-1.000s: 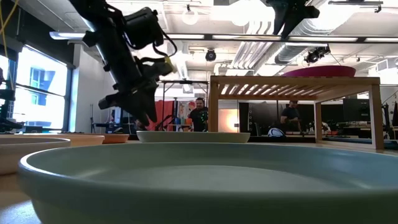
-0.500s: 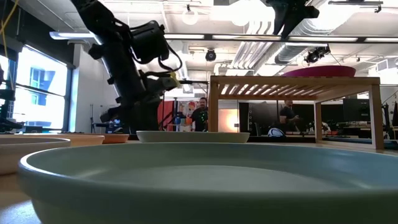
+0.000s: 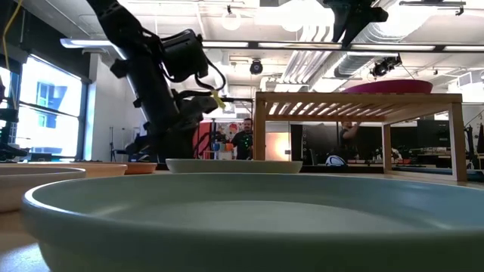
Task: Place and stack plates onto a shelf
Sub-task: Stack the green plate on top of the pink plate on the shelf
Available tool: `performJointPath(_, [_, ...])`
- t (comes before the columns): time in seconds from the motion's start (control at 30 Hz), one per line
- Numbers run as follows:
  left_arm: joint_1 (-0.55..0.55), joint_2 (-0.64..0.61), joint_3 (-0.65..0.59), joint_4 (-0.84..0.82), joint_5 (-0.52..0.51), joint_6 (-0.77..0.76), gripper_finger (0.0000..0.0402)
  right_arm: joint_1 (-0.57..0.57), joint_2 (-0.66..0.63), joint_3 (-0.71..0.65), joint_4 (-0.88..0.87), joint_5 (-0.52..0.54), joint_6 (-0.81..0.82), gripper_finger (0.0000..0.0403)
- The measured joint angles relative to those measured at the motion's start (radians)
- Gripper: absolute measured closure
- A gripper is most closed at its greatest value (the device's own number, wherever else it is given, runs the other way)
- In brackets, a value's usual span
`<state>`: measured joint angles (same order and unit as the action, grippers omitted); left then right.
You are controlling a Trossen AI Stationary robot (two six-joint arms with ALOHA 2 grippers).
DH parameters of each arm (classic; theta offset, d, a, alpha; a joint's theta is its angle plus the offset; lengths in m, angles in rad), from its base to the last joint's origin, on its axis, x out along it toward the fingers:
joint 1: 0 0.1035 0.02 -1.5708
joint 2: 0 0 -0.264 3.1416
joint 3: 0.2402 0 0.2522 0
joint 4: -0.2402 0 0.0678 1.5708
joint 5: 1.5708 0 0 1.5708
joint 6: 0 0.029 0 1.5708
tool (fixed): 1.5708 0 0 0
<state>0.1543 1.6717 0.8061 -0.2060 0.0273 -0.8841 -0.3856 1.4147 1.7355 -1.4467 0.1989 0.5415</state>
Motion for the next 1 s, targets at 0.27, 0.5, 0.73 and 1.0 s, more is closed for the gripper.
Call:
performJointPath(0.27, [-0.019, -0.040, 0.001, -0.011, 0.011, 0.036, 0.0394, 0.000, 0.000, 0.000, 0.000, 0.000, 0.033, 0.0277])
performJointPath(0.5, [-0.060, -0.117, -0.001, -0.071, -0.011, 0.056, 0.0398, 0.008, 0.000, 0.000, 0.043, -0.056, 0.033, 0.0277])
performJointPath(0.73, [-0.094, -0.248, -0.001, -0.146, -0.064, 0.091, 0.0398, 0.089, 0.000, 0.000, 0.162, -0.080, 0.019, 0.0277])
performJointPath(1.0, [-0.124, -0.428, -0.001, -0.196, -0.112, 0.205, 0.0398, 0.212, 0.000, 0.000, 0.280, -0.047, 0.011, 0.0277])
